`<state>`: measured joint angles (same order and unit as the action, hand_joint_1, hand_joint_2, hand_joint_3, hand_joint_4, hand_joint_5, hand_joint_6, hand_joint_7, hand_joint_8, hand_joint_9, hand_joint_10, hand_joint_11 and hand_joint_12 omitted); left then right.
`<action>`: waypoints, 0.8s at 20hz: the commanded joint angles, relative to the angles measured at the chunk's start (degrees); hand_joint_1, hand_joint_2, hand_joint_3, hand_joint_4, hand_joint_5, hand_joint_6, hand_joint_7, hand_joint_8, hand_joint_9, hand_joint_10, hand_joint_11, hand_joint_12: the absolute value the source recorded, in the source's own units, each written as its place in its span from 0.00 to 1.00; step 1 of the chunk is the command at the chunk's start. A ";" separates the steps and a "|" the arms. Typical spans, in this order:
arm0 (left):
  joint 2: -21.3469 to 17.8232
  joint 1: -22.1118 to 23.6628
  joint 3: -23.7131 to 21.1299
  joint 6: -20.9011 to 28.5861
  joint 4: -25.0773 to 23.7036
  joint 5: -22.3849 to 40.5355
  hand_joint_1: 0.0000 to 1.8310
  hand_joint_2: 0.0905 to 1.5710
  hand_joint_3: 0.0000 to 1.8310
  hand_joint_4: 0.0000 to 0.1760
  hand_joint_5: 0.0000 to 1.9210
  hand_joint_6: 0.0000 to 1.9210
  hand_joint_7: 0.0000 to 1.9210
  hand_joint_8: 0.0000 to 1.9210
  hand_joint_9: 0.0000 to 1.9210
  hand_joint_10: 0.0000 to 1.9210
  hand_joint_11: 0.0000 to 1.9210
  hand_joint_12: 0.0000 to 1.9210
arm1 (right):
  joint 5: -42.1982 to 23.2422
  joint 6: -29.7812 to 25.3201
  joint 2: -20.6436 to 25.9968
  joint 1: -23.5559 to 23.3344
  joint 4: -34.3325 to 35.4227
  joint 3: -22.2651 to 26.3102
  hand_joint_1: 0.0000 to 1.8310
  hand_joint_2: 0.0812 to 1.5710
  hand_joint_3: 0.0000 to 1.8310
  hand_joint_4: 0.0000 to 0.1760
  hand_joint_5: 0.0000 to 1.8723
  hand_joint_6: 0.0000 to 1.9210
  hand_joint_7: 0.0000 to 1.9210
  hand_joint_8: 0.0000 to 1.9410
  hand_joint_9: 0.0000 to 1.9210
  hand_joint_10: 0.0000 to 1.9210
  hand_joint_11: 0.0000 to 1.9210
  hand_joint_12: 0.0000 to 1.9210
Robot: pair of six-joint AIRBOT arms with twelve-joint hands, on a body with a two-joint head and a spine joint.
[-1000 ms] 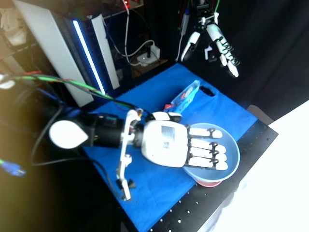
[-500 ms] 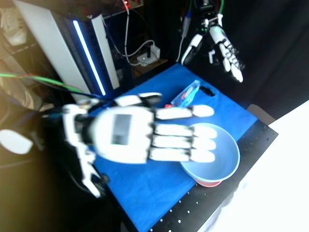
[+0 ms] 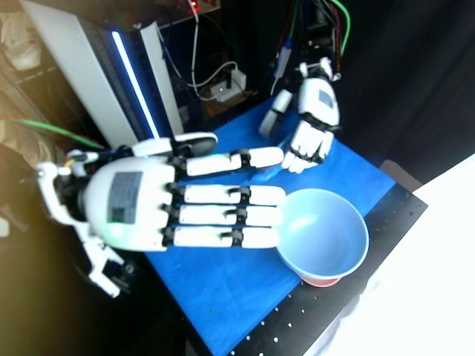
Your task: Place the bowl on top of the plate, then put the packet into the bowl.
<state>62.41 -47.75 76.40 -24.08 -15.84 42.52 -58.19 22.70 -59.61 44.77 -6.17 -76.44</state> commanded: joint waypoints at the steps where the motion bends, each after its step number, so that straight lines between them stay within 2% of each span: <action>1: -0.01 1.25 0.03 -1.53 1.25 4.73 0.69 0.70 0.00 0.00 0.49 0.47 0.51 0.58 0.53 0.51 0.50 0.63 | -7.29 -0.21 0.46 -0.11 3.17 0.03 0.12 0.66 0.00 1.00 0.00 0.00 0.00 0.00 0.00 0.00 0.00 0.00; 2: -0.53 2.36 -0.08 -2.75 1.75 5.18 0.68 0.71 0.00 0.00 0.47 0.48 0.51 0.61 0.53 0.48 0.48 0.66 | -7.52 -0.22 0.62 0.52 3.84 0.18 0.11 0.66 0.00 1.00 0.00 0.00 0.00 0.00 0.00 0.00 0.00 0.00; 3: -1.17 3.62 -0.20 -3.90 2.08 5.59 0.68 0.71 0.00 0.00 0.48 0.47 0.48 0.65 0.52 0.52 0.45 0.74 | -7.80 -0.22 0.77 1.16 4.40 0.33 0.10 0.67 0.01 1.00 0.00 0.00 0.00 0.00 0.00 0.00 0.00 0.00; 4: -1.81 5.02 -0.27 -4.47 2.10 6.28 0.67 0.72 0.00 0.00 0.47 0.48 0.47 0.69 0.49 0.60 0.44 0.80 | -7.95 -0.22 0.86 1.81 4.89 0.46 0.10 0.68 0.01 1.00 0.00 0.00 0.00 0.00 0.00 0.00 0.00 0.00; 5: -2.38 6.02 -0.35 -4.62 2.06 7.12 0.66 0.73 0.00 0.00 0.46 0.52 0.45 0.68 0.45 0.58 0.38 0.79 | -7.99 -0.22 0.86 2.16 5.18 0.50 0.09 0.69 0.01 1.00 0.00 0.00 0.00 0.00 0.00 0.00 0.00 0.00; 6: -2.95 6.81 -0.50 -4.64 1.99 8.44 0.67 0.72 0.00 0.00 0.50 0.46 0.46 0.68 0.43 0.56 0.31 0.76 | -7.99 -0.22 0.81 2.35 5.44 0.50 0.10 0.70 0.01 1.00 0.00 0.00 0.00 0.00 0.00 0.00 0.01 0.00; 7: -3.48 7.66 -0.67 -4.66 1.94 9.68 0.67 0.71 0.00 0.00 0.51 0.45 0.47 0.66 0.43 0.55 0.31 0.73 | -7.99 -0.22 0.74 2.48 5.64 0.50 0.10 0.71 0.01 0.96 0.00 0.00 0.00 0.00 0.00 0.00 0.01 0.00; 8: -3.92 8.67 -0.80 -4.73 1.73 10.96 0.67 0.71 0.00 0.00 0.50 0.45 0.47 0.66 0.44 0.53 0.34 0.72 | -7.99 -0.22 0.71 2.59 5.77 0.50 0.09 0.71 0.01 0.87 0.00 0.00 0.00 0.00 0.00 0.00 0.00 0.00; 9: -4.15 9.87 -0.80 -4.96 1.55 11.78 0.73 0.71 0.00 0.00 0.49 0.44 0.45 0.65 0.45 0.65 0.38 0.71 | -7.99 -0.22 0.71 2.68 5.88 0.50 0.07 0.72 0.01 0.79 0.00 0.00 0.00 0.00 0.00 0.00 0.01 0.00; 10: -4.33 11.92 -0.79 -6.29 1.52 12.44 0.74 0.71 0.00 0.00 0.48 0.45 0.45 0.64 0.46 0.67 0.38 0.70 | -7.99 -0.22 0.72 2.79 6.04 0.50 0.08 0.72 0.01 0.80 0.00 0.00 0.00 0.00 0.00 0.00 0.02 0.01; 11: -4.27 13.74 -0.67 -7.78 1.56 12.21 0.74 0.73 0.00 0.00 0.47 0.47 0.42 0.70 0.41 0.72 0.33 0.75 | -7.99 -0.22 0.70 2.83 6.14 0.49 0.09 0.72 0.00 0.85 0.00 0.00 0.00 0.00 0.00 0.00 0.01 0.01; 12: -3.92 15.94 -0.31 -9.18 1.57 11.32 0.74 0.73 0.00 0.00 0.48 0.48 0.42 0.71 0.40 0.72 0.32 0.75 | -7.99 -0.22 0.66 2.84 6.21 0.48 0.11 0.73 0.01 0.88 0.00 0.00 0.00 0.00 0.00 0.00 0.01 0.00; 13: -3.22 18.00 0.41 -9.89 1.39 10.18 0.74 0.72 0.00 0.00 0.46 0.50 0.44 0.67 0.43 0.69 0.37 0.72 | -7.99 -0.22 0.58 2.85 6.28 0.46 0.11 0.74 0.01 0.93 0.00 0.00 0.00 0.00 0.00 0.00 0.00 0.00; 14: -1.98 20.32 1.72 -9.97 0.80 8.72 0.75 0.70 0.00 0.00 0.47 0.50 0.48 0.60 0.47 0.63 0.43 0.67 | -7.99 -0.22 0.45 2.86 6.36 0.43 0.11 0.74 0.01 0.95 0.00 0.00 0.00 0.00 0.00 0.00 0.00 0.00; 15: -0.37 22.23 3.22 -9.99 0.72 7.46 0.75 0.68 0.00 0.00 0.48 0.52 0.52 0.50 0.51 0.57 0.47 0.62 | -7.99 -0.22 0.39 2.90 6.51 0.41 0.10 0.74 0.01 0.90 0.00 0.00 0.00 0.00 0.00 0.00 0.01 0.00; 16: 1.74 23.40 5.06 -10.73 1.76 6.32 0.71 0.66 0.00 0.00 0.55 0.36 0.57 0.51 0.56 0.51 0.53 0.68 | -7.99 -0.22 0.10 2.97 6.78 0.21 0.10 0.75 0.01 0.88 0.00 0.00 0.00 0.00 0.00 0.00 0.01 0.00</action>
<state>64.38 -24.58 81.95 -34.87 -14.94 44.66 -59.44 22.74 -59.40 48.10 -1.06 -75.99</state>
